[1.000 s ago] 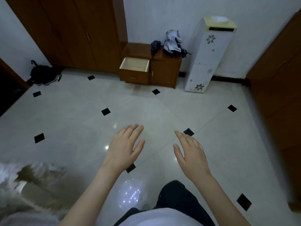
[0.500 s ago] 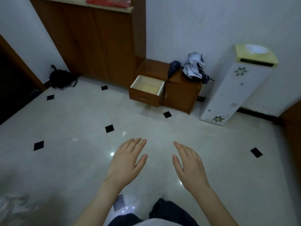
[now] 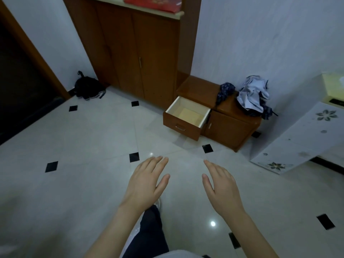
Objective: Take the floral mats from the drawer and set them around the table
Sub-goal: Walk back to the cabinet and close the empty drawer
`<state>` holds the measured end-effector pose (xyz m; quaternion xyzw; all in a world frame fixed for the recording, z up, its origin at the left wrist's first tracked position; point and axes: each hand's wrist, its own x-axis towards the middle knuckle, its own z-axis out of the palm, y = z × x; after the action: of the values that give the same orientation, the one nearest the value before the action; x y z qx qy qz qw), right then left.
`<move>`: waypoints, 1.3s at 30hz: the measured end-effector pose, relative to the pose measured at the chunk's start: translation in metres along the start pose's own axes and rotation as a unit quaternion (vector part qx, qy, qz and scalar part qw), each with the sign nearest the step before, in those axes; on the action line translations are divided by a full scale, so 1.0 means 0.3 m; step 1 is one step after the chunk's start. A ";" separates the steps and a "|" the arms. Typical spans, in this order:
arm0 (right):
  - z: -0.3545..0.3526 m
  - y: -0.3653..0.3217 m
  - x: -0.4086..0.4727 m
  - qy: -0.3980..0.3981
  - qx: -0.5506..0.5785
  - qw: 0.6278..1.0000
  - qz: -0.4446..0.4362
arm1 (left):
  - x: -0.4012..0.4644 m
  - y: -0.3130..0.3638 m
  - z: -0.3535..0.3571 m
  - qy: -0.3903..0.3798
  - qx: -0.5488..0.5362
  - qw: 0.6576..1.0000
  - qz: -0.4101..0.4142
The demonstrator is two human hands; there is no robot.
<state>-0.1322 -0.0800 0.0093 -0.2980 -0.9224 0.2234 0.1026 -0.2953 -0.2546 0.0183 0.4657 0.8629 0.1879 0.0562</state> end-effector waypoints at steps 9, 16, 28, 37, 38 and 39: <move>0.104 -0.157 0.504 0.040 0.019 0.998 0.036 | 0.506 -0.338 -0.121 -0.017 0.011 0.998 0.055; 0.124 -0.192 0.794 0.058 0.016 0.996 0.072 | 0.859 -0.491 -0.214 -0.004 0.006 0.996 0.086; 0.183 -0.001 1.259 0.043 0.034 0.992 0.112 | 1.335 -0.512 -0.037 -0.079 0.014 0.990 0.115; 0.140 0.099 1.573 0.053 0.016 0.991 0.120 | 1.696 -0.498 0.016 -0.096 -0.001 0.982 0.160; 0.139 0.105 1.598 0.052 0.018 0.991 0.124 | 1.725 -0.495 0.019 -0.095 -0.003 0.982 0.165; 0.140 0.112 1.620 0.054 0.019 0.990 0.127 | 1.754 -0.493 0.020 -0.094 -0.006 0.981 0.170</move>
<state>-0.5183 0.2192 -0.0163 -0.4224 -0.8657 0.2361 0.1284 -0.7041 0.1079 -0.0020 0.6208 0.7611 0.1548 0.1071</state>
